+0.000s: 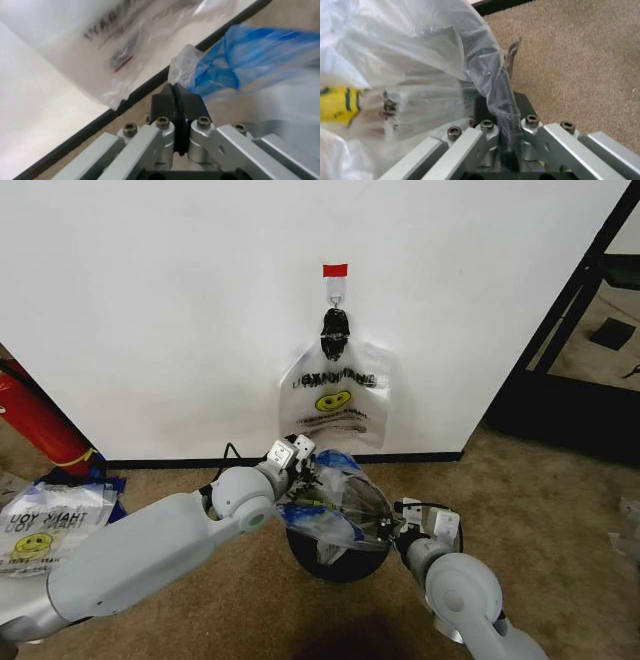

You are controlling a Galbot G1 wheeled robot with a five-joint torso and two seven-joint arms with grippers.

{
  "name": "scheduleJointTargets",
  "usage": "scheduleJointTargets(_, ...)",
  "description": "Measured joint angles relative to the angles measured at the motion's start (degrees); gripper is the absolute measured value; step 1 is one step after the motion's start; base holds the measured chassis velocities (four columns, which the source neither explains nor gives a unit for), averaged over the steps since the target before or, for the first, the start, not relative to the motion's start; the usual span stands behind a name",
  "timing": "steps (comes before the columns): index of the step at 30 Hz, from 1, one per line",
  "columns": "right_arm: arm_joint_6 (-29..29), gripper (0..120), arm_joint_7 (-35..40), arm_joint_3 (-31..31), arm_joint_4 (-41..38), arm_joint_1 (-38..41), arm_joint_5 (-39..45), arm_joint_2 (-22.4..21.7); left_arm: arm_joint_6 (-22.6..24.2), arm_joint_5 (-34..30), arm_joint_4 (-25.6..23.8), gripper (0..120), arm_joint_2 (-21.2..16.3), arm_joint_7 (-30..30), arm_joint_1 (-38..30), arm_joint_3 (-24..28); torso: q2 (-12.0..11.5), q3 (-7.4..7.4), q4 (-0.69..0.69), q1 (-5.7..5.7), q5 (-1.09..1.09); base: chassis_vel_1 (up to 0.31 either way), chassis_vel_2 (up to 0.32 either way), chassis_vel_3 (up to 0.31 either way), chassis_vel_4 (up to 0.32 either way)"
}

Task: Pick up the garbage bag from the wall and place it over the trash bin.

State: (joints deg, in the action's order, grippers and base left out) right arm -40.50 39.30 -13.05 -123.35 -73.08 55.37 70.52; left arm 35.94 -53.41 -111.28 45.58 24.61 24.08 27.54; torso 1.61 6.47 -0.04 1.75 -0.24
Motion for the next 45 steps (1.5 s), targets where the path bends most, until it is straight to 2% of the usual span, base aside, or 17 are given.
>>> scheduleJointTargets(3,0.1,0,-0.2,-0.1,0.4,0.1,-0.1,0.2,-0.5,0.0,-2.9,5,-0.8,-0.2,1.4,-1.7,0.0,0.00,0.00,0.00,0.01,0.000,0.000,0.000,0.000)
scheduleJointTargets(6,0.2,0,-0.3,-0.6,1.1,0.0,-0.5,0.8,-1.8,0.0,-8.7,18,-2.7,-0.8,2.7,-4.0,0.0,0.00,0.02,0.00,0.02,0.000,0.000,0.000,0.000)
scheduleJointTargets(9,0.3,0,-0.4,-1.2,1.4,-0.3,-0.7,1.1,-2.6,0.0,-14.3,31,-4.4,-0.5,3.9,-5.7,0.0,0.00,-0.03,0.00,0.02,0.000,0.000,0.000,0.000)
scheduleJointTargets(11,0.3,0,-0.4,-1.2,1.4,-0.3,-0.7,1.1,-2.7,0.0,-15.5,33,-4.9,-0.4,4.5,-6.1,0.0,0.00,-0.03,0.00,0.03,0.000,0.000,0.000,0.000)
scheduleJointTargets(16,0.4,0,-0.4,-1.5,1.5,-0.5,-0.7,1.0,-4.7,2.5,-22.2,55,-8.2,-1.0,10.5,-7.7,0.0,-0.01,0.01,0.00,0.02,0.000,0.000,0.000,0.000)
scheduleJointTargets(18,0.4,0,-0.4,-1.5,1.2,-0.6,-0.7,0.7,-4.8,4.8,-23.0,64,-8.8,-3.0,13.3,-6.6,0.0,-0.01,0.01,-0.01,0.01,0.000,0.000,0.000,0.000)
scheduleJointTargets(19,0.4,0,-0.4,-1.5,1.2,-0.6,-0.7,0.7,-4.8,4.8,-23.0,64,-8.8,-3.0,13.3,-6.6,0.0,-0.01,0.01,-0.01,0.01,0.000,0.000,0.000,0.000)
scheduleJointTargets(22,0.4,0,-0.2,-1.6,0.9,-1.0,-0.7,0.5,-3.7,5.5,-22.4,74,-8.3,-3.8,13.9,-5.4,0.0,0.00,0.01,0.00,0.01,0.000,0.000,0.000,0.000)
scheduleJointTargets(24,0.3,0,-0.2,-1.8,0.5,-1.5,-0.7,0.2,-2.0,3.8,-21.3,86,-7.5,-3.9,13.2,-4.6,0.0,0.00,-0.03,0.00,0.01,0.000,0.000,0.000,0.000)
scheduleJointTargets(28,0.3,0,-0.2,-2.1,0.4,-1.7,-0.8,0.2,0.0,1.2,-20.7,95,-7.3,-3.6,12.8,-4.3,0.0,0.00,-0.02,0.00,0.02,0.000,0.000,0.000,0.000)
scheduleJointTargets(36,0.3,0,0.1,-1.9,0.5,-1.0,-0.8,0.5,1.6,-1.4,-18.1,96,-5.1,-0.5,13.2,-3.3,0.0,0.00,0.00,0.00,0.02,0.000,0.000,0.000,0.000)
scheduleJointTargets(38,0.3,0,0.2,-1.7,0.6,-1.0,-0.8,0.5,1.7,-2.8,-17.6,88,-4.6,0.3,13.0,-3.2,0.0,0.00,-0.01,0.00,0.02,0.000,0.000,0.000,0.000)
scheduleJointTargets(40,0.3,0,0.3,-1.6,0.7,-0.9,-0.8,0.5,1.7,-2.9,-17.4,86,-4.5,0.4,12.9,-3.2,0.0,0.00,-0.01,0.00,0.02,0.000,0.000,0.000,0.000)
scheduleJointTargets(45,0.3,0,0.4,-1.6,0.8,-0.7,-0.9,0.5,1.8,-1.9,-17.1,62,-4.7,0.8,13.3,-3.0,0.0,0.00,0.00,0.00,0.02,0.000,0.000,0.000,0.000)
